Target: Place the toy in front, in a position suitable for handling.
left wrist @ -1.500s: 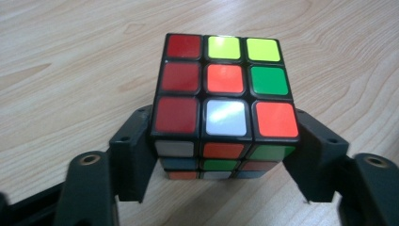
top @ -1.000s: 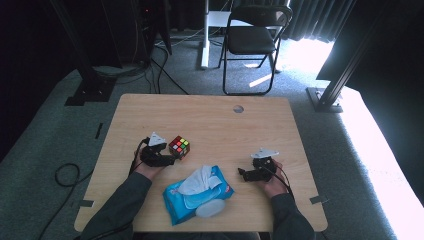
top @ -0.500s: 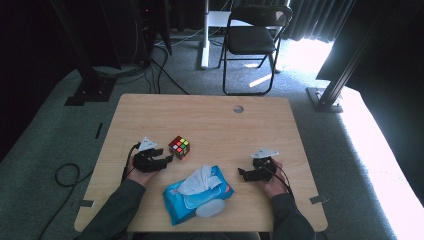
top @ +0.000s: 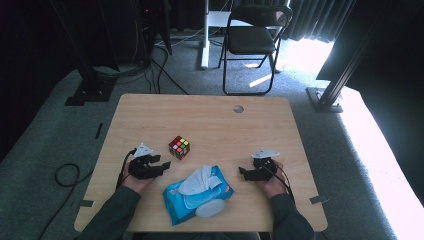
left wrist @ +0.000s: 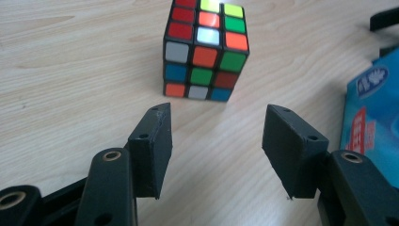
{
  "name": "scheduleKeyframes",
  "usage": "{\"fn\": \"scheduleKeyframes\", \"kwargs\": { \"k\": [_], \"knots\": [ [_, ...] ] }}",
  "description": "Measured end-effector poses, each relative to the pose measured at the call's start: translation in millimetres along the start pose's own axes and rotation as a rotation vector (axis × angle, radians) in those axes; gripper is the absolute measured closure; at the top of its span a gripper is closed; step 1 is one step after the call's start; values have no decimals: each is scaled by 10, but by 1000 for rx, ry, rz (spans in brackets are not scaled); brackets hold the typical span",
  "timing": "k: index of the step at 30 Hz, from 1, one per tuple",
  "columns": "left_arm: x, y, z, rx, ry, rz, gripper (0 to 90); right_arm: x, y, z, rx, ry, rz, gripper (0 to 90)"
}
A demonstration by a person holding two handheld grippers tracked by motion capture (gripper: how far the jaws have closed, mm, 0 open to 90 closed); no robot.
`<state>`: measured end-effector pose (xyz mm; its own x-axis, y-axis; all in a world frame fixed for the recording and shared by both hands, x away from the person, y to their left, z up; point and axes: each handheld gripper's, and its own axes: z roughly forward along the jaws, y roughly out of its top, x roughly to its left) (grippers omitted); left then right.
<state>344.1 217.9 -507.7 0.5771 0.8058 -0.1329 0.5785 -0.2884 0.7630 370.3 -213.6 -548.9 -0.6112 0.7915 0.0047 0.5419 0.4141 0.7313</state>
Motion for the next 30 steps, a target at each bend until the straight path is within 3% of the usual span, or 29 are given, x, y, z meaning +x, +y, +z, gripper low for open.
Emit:
{"fn": "scheduleKeyframes", "kwargs": {
  "k": [4,16,21,27,30],
  "knots": [
    [-77,-58,-92,10,16,33,434,2,5,-10,2,-2,0,243],
    [-271,-206,-214,59,-20,76,451,1,7,-11,1,1,-4,255],
    [-328,-274,-247,99,-23,94,622,2,6,-13,1,2,-4,256],
    [-359,-361,-308,134,-43,87,819,1,6,-12,1,3,-5,256],
    [-410,-408,-329,154,-48,107,876,1,6,-13,1,3,-4,256]
  ]
}}
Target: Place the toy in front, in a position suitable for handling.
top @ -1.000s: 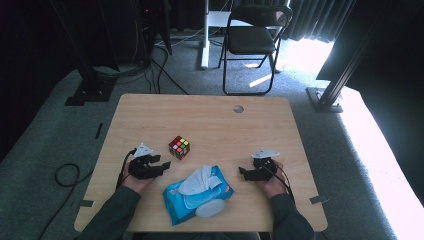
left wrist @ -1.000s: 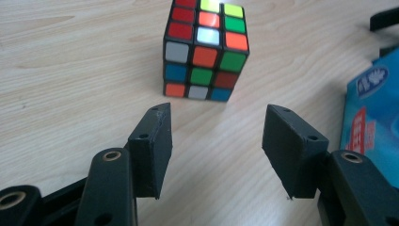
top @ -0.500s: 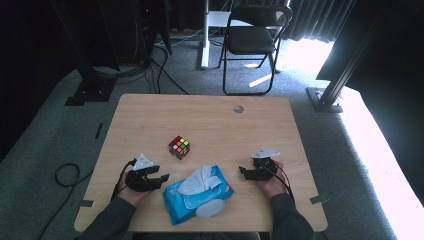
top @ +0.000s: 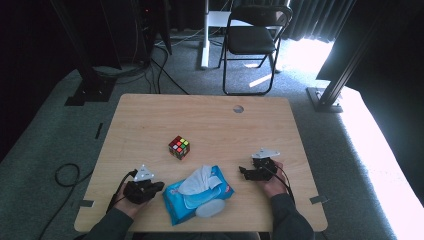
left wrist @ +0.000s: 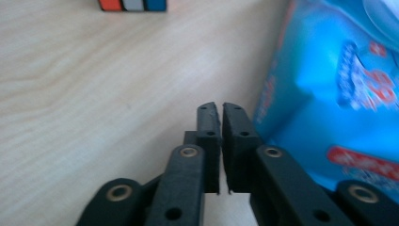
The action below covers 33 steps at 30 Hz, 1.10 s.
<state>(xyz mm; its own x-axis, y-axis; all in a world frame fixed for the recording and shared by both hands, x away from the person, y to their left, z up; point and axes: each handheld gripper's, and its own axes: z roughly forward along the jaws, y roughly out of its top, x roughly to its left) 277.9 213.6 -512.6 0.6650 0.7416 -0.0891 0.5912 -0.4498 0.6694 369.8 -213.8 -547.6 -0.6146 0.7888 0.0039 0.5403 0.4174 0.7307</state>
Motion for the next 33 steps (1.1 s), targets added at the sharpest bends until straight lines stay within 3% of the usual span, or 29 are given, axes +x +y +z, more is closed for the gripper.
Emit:
{"fn": "scheduleKeyframes", "kwargs": {
  "k": [6,10,18,30,33],
  "knots": [
    [-63,-52,-3,25,-2,13,859,2,0,-1,1,-2,1,257],
    [-56,-97,-49,22,3,-5,819,4,0,-2,2,-3,2,257],
    [-75,-137,-101,7,-28,6,746,5,-1,-4,3,-4,2,257],
    [-181,-146,-96,5,-75,63,721,12,-1,-12,8,-4,3,257],
    [-195,-140,-89,1,-80,68,726,27,6,-27,15,0,-1,317]
  ]
}}
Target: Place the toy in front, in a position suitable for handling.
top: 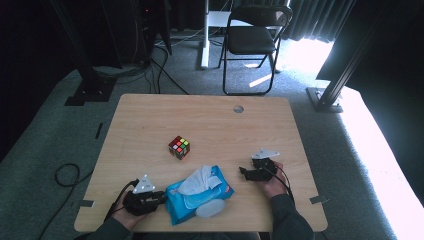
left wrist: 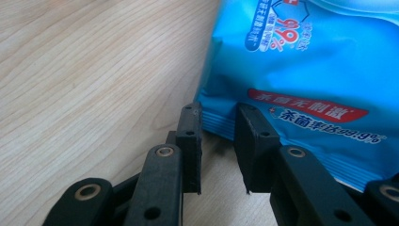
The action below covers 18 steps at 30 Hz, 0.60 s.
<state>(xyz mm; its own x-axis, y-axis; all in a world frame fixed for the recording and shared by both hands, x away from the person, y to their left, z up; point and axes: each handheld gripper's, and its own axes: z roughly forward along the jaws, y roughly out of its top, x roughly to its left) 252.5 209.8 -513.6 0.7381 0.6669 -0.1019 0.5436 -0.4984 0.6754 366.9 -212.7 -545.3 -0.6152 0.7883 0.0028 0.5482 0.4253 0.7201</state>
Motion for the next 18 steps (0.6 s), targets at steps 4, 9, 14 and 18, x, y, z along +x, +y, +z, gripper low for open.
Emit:
{"fn": "scheduleKeyframes", "kwargs": {
  "k": [4,9,14,18],
  "knots": [
    [-17,7,6,-3,-4,6,745,66,38,-30,7,10,-32,368],
    [-30,16,9,-3,-3,20,771,149,115,-100,-28,28,-48,375],
    [-104,101,78,-16,-30,53,773,158,121,-100,-25,35,-47,376],
    [-197,239,214,-13,-64,94,771,145,116,-102,-24,34,-45,376]
  ]
}}
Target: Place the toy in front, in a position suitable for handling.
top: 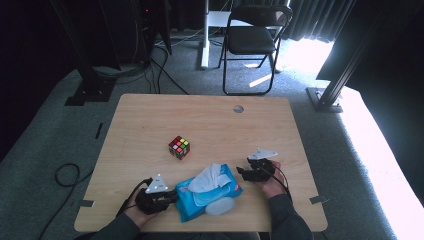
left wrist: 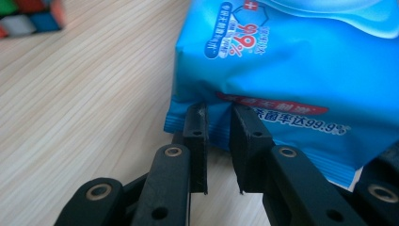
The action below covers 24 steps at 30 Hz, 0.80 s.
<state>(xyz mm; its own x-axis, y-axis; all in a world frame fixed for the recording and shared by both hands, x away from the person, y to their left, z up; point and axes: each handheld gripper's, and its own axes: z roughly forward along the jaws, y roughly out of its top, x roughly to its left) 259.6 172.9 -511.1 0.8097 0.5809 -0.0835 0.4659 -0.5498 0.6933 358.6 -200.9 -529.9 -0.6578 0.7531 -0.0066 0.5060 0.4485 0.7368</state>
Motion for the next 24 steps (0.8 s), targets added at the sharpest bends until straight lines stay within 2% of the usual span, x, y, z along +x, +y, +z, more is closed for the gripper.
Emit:
{"fn": "scheduleKeyframes", "kwargs": {
  "k": [5,10,12,15,20,24],
  "knots": [
    [-110,175,174,5,-37,48,727,-61,-35,-22,1,-10,21,377],
    [-139,255,181,0,-42,69,689,-151,-94,-39,5,-28,46,377],
    [-97,244,134,-21,-56,50,665,-186,-119,-44,8,-36,59,376],
    [-33,238,58,-55,-53,17,640,-223,-149,-41,17,-53,68,376],
    [54,263,-31,-95,-30,-7,594,-236,-167,-28,28,-62,70,376],
    [120,392,-46,-135,-40,-22,536,-249,-184,-1,37,-71,76,361]
  ]
}}
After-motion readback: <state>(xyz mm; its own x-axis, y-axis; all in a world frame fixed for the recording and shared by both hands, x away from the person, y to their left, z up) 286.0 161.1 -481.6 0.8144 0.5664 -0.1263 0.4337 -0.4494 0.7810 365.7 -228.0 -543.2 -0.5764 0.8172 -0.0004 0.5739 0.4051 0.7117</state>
